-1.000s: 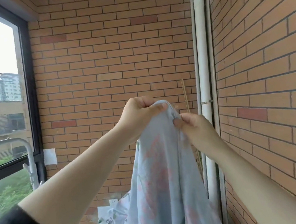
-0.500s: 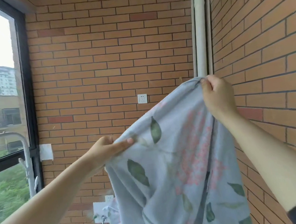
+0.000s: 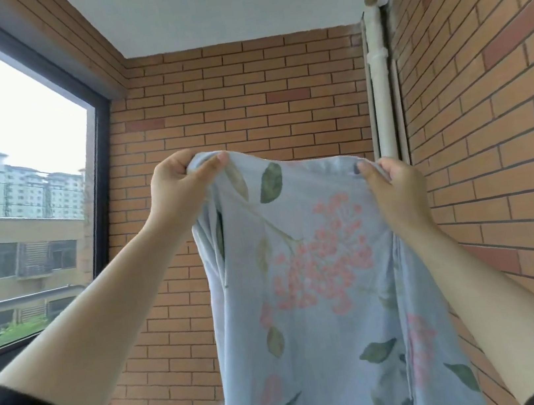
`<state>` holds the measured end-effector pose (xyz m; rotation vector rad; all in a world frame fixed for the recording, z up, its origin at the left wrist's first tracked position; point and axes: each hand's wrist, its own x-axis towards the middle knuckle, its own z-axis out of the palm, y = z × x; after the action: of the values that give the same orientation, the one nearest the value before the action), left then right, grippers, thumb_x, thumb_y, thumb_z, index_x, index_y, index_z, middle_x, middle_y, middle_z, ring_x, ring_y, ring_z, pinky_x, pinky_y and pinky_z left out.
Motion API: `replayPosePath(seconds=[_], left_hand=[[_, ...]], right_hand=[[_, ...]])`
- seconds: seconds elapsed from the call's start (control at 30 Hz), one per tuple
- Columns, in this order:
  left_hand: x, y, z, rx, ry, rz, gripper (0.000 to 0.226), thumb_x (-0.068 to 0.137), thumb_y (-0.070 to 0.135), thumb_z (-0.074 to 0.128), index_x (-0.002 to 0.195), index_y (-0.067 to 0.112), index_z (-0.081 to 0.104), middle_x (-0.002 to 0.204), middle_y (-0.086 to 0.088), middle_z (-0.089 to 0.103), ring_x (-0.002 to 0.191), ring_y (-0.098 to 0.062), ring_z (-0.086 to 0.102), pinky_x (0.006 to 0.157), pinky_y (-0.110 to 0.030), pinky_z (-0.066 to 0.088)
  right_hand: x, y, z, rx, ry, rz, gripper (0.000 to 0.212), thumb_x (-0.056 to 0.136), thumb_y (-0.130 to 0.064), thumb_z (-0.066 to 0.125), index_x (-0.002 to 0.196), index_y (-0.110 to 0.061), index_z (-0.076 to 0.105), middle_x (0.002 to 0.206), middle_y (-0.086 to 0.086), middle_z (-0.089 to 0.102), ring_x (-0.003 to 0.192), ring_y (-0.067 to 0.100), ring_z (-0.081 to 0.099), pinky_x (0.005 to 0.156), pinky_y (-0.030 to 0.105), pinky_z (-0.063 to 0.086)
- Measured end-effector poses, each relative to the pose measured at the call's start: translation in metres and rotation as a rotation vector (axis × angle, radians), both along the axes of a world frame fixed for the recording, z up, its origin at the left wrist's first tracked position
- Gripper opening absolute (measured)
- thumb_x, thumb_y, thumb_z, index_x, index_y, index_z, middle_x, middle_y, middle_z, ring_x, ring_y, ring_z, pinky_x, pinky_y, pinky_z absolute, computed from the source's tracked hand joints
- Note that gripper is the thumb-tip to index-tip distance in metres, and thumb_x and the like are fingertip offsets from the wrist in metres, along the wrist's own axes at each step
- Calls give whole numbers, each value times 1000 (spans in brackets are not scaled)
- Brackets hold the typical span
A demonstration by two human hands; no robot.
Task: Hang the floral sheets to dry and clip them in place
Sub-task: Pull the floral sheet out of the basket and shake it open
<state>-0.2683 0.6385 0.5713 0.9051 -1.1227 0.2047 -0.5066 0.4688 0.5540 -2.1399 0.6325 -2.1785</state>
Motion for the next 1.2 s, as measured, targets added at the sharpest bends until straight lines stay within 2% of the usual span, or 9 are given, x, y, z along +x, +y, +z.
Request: replayPosePath(seconds=[0.13,0.27,0.4,0.5,0.67,0.77,0.93,1.07,1.2], left_hand=[[12,-6,-21,217,-43,51,21,81,38,70,84,17,73,72,-3,69,62,-14,62,61,-28,53],[20,-26,-51,434,-120,2,21,79,40,66,84,22,73,75,-3,66,68,-18,59,65,-32,51],[5,-42,-71,503,-163,-80,13,85,33,67,88,22,74,86,-8,73,74,-19,66,76,-38,58],[-10,-53,-80,542,-244,-178,17,83,34,70,87,18,73,78,-8,69,70,-14,61,68,-34,55],[-6,-72,-96,575,-220,-205,30,79,38,73,85,9,70,73,-11,65,68,-21,59,64,-38,52],[0,-73,-99,595,-198,-268,21,78,37,76,88,18,74,89,-11,74,82,-27,70,79,-43,57],[18,-79,-125,787,-207,-343,43,65,45,80,94,14,70,86,-5,72,80,-19,67,77,-37,54],[25,-87,-159,862,-70,-451,51,64,39,75,103,8,68,92,-7,69,81,-17,65,71,-28,56],[27,-87,-170,887,-42,-521,23,89,19,65,109,7,65,97,-6,69,86,-16,67,79,-31,56]], right_hand=[[16,-8,-18,167,108,32,37,93,-39,58,67,-12,54,63,1,53,61,16,49,54,27,33],[29,1,-50,329,101,257,18,91,-32,63,90,-15,68,80,-3,67,77,11,60,63,8,41],[43,14,-79,496,357,552,59,72,-52,71,124,-28,61,102,-8,72,93,-7,65,76,12,47],[50,9,-95,598,561,630,79,63,-55,78,134,-36,48,105,-2,74,102,3,67,80,12,49],[46,-4,-112,618,687,696,10,85,-21,72,84,-12,70,76,-2,69,70,12,61,67,22,45],[46,-12,-111,527,615,530,41,83,-38,64,69,0,60,61,8,48,60,17,40,57,28,31],[50,-18,-85,343,309,404,38,89,-23,55,74,12,56,59,9,44,57,16,38,53,28,28],[56,-20,-71,304,230,356,36,91,-9,53,58,-3,41,50,0,33,50,10,29,47,25,24],[60,-18,-57,259,160,309,38,91,-7,52,55,-9,38,44,-10,29,46,6,26,44,21,22]])
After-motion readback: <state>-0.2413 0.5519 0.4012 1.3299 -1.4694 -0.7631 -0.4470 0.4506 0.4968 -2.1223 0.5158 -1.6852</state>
